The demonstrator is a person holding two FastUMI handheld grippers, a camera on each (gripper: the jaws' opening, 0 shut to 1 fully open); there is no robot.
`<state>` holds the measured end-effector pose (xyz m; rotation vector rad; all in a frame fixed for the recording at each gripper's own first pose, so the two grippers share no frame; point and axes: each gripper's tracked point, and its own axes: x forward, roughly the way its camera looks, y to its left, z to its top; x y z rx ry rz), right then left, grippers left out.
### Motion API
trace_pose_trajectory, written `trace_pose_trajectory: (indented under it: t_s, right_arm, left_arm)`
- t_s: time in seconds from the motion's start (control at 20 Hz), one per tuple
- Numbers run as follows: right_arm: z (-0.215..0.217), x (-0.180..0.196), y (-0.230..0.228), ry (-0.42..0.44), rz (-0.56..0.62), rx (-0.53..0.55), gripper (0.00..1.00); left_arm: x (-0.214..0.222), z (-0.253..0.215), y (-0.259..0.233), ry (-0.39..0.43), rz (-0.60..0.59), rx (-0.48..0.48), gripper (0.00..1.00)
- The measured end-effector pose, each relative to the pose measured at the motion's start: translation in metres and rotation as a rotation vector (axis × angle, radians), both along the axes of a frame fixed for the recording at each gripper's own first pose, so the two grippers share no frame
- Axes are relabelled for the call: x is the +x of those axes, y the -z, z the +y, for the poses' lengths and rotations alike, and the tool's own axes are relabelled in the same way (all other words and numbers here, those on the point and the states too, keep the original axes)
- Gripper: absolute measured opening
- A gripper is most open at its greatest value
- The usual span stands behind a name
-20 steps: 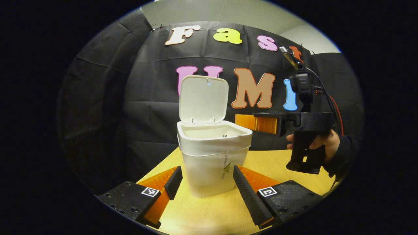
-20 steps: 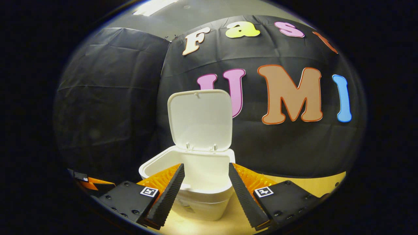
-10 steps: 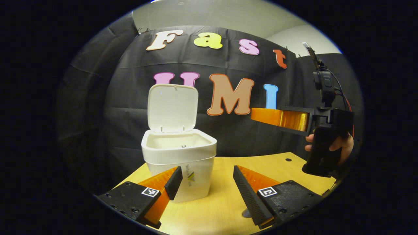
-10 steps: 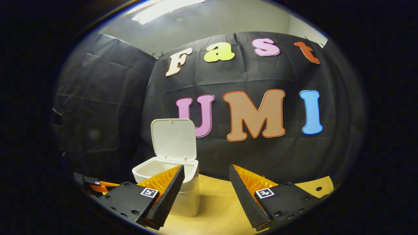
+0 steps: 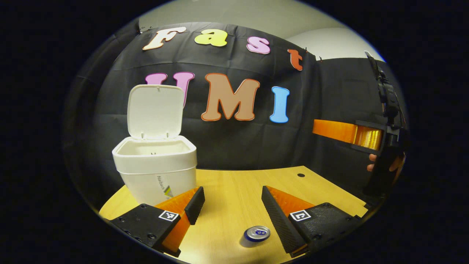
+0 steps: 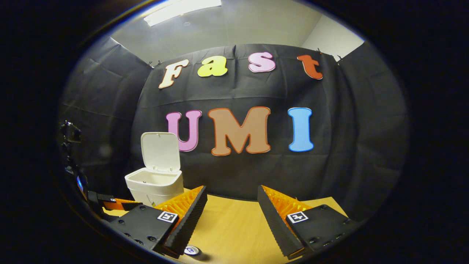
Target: Press the lid of the desktop garbage bin to open it, pick up the crumpled paper on the desktop and throw it into the bin, then pick up the pop can on the desktop and drop it into the bin, and finally close the garbage bin lid.
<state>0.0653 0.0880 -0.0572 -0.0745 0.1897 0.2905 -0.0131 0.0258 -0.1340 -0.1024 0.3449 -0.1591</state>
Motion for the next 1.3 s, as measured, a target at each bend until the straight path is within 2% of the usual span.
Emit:
trace_pose_trajectory:
  t_s: [0.25, 0.5, 0.8, 1.3]
  right_arm:
    - [-0.065, -0.024, 0.026, 0.100, 0.076, 0.000, 0.93]
    - [-0.110, -0.049, 0.049, 0.170, 0.138, -0.015, 0.95]
    - [-0.134, -0.072, 0.068, 0.204, 0.193, -0.042, 0.95]
    - [-0.155, -0.078, 0.068, 0.239, 0.203, -0.108, 0.95]
  left_arm:
    - [-0.007, -0.036, 0.050, 0.058, 0.122, 0.013, 0.94]
    - [-0.018, -0.056, 0.099, 0.092, 0.245, 0.016, 0.94]
    - [-0.028, -0.060, 0.146, 0.079, 0.359, 0.038, 0.94]
    - [-0.046, -0.063, 0.204, 0.102, 0.500, 0.074, 0.95]
